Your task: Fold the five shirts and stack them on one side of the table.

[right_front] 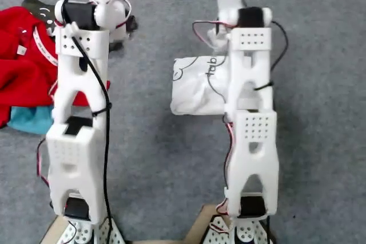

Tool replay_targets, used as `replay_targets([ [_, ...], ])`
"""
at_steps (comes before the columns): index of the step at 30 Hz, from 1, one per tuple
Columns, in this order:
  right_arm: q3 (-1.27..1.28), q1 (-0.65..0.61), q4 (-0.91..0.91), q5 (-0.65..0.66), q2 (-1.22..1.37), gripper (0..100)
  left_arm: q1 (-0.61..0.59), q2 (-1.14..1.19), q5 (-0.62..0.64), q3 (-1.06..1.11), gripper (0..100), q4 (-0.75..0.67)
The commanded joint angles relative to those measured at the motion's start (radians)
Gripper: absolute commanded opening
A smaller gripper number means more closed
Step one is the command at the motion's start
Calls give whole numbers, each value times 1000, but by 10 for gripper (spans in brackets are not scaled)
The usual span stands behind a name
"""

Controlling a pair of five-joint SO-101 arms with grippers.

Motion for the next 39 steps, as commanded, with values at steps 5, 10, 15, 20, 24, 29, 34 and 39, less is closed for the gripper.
replay_targets([
  [5, -2, 5, 29, 11, 53, 15, 12, -483, -17, 1043, 29, -442],
  [10, -8, 25, 66, 6, 87, 14, 21, -614, 41, 1581, 29, -950],
  [15, 5, 57, 104, 6, 99, 14, 22, -578, 89, 1685, 29, -1105],
  [20, 90, 94, 106, 6, 99, 14, 25, -473, 86, 1653, 29, -1122],
  [24, 203, 121, 107, 5, 44, 14, 22, -437, 84, 1627, 29, -1120],
  [29, 383, 158, 106, 11, -119, 14, 22, -437, 84, 1627, 29, -1120],
  [34, 530, 176, 101, 18, -260, 14, 24, -437, 83, 1627, 29, -1120],
  [39, 633, 176, 101, 64, -346, 14, 24, -437, 83, 1627, 29, -1120],
])
